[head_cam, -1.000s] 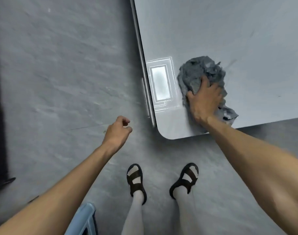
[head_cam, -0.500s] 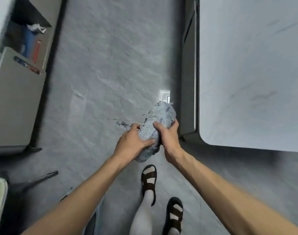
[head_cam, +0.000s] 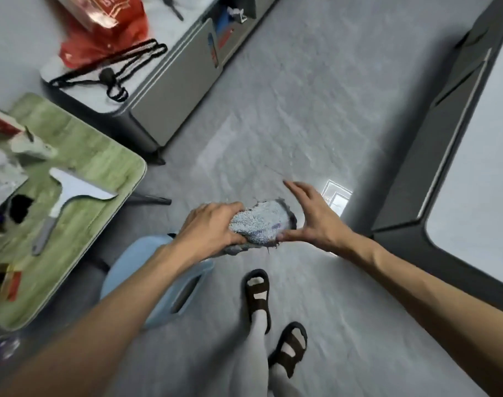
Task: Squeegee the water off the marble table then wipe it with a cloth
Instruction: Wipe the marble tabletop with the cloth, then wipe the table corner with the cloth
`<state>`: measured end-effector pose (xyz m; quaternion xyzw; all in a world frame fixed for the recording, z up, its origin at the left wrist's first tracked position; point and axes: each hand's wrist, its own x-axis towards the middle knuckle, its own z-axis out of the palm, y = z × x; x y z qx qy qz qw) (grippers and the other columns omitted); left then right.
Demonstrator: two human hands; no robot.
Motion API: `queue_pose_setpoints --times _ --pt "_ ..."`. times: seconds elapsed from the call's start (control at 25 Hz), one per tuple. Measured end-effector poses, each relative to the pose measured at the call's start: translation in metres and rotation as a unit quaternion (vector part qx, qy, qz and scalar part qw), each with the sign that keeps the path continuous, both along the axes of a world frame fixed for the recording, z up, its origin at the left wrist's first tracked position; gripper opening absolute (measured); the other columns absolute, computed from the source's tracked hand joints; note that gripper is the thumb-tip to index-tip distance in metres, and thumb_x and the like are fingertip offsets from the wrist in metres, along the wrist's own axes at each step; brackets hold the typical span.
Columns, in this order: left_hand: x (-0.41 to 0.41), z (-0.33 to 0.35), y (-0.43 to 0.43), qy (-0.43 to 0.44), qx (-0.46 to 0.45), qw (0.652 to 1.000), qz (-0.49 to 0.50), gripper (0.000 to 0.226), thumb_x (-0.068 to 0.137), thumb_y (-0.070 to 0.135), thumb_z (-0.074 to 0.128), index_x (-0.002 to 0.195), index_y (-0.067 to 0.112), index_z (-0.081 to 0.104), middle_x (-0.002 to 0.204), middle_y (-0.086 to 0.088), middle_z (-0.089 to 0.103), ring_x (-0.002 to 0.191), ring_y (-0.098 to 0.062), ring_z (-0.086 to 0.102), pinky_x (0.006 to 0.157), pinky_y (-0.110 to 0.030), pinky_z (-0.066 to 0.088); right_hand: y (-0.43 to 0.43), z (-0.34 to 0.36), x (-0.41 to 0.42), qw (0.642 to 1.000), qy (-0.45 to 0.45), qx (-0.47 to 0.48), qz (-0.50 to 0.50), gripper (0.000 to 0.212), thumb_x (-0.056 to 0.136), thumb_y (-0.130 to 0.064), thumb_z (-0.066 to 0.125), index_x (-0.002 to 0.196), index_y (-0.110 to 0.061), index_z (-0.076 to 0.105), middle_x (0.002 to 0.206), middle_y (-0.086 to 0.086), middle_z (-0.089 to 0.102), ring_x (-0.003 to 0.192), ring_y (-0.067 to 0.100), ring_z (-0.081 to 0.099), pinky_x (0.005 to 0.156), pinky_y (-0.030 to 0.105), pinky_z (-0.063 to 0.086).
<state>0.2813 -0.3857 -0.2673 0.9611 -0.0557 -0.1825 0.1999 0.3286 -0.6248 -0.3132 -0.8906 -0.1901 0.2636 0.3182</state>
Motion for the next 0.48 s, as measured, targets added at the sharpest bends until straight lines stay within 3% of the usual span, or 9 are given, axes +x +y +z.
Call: queue_pose_setpoints --times 0.08,0.16,0.24,0.36,0.48 --pt "-0.035 -0.001 0.042 -0.007 -0.004 0.999 0.052 0.048 0.062 0.046 0.079 0.101 0.033 0.055 0.095 -0.003 0.071 0.090 -0.029 0.064 0.063 -0.029 0.032 0.057 -0.002 -0.006 0.980 -0.014 -0.030 0.198 0.098 0.058 -0.062 0.077 0.142 -0.026 0.039 0.141 0.002 0.046 0.131 0.021 0.041 0.105 0.039 0.040" --pt "-0.072 -0.018 0.086 0.010 0.001 0.993 0.114 0.051 0.062 0.049 0.079 0.102 0.034 0.051 0.091 -0.006 0.071 0.088 -0.032 0.064 0.063 -0.031 0.038 0.119 -0.010 -0.025 0.969 -0.014 -0.071 0.238 0.070 0.061 -0.062 0.072 0.119 -0.030 0.051 0.114 -0.004 0.063 0.107 0.022 0.059 0.077 0.033 0.047" --pt "-0.107 -0.051 0.130 0.037 -0.012 0.976 0.215 0.051 0.064 0.047 0.080 0.107 0.035 0.056 0.095 -0.007 0.072 0.092 -0.033 0.064 0.071 -0.036 0.048 0.176 -0.029 -0.044 0.967 -0.073 -0.089 0.227 0.059 0.061 -0.065 0.064 0.106 -0.029 0.051 0.098 -0.003 0.066 0.090 0.025 0.063 0.063 0.031 0.039" --pt "-0.147 -0.109 0.184 0.109 -0.135 0.918 0.355 0.054 0.061 0.030 0.087 0.110 0.027 0.064 0.102 -0.004 0.073 0.097 -0.027 0.066 0.086 -0.038 0.051 0.240 -0.070 -0.075 0.958 -0.110 -0.099 0.244 0.058 0.066 -0.060 0.066 0.109 -0.024 0.051 0.098 0.003 0.066 0.089 0.030 0.062 0.068 0.033 0.039" --pt "-0.189 -0.161 0.240 0.191 -0.205 0.872 0.400 0.059 0.060 0.019 0.089 0.114 0.019 0.066 0.111 -0.004 0.071 0.104 -0.021 0.064 0.097 -0.034 0.047 0.294 -0.120 -0.111 0.950 -0.052 -0.109 0.287 0.059 0.070 -0.055 0.070 0.118 -0.027 0.051 0.106 0.004 0.066 0.096 0.030 0.061 0.078 0.035 0.044"
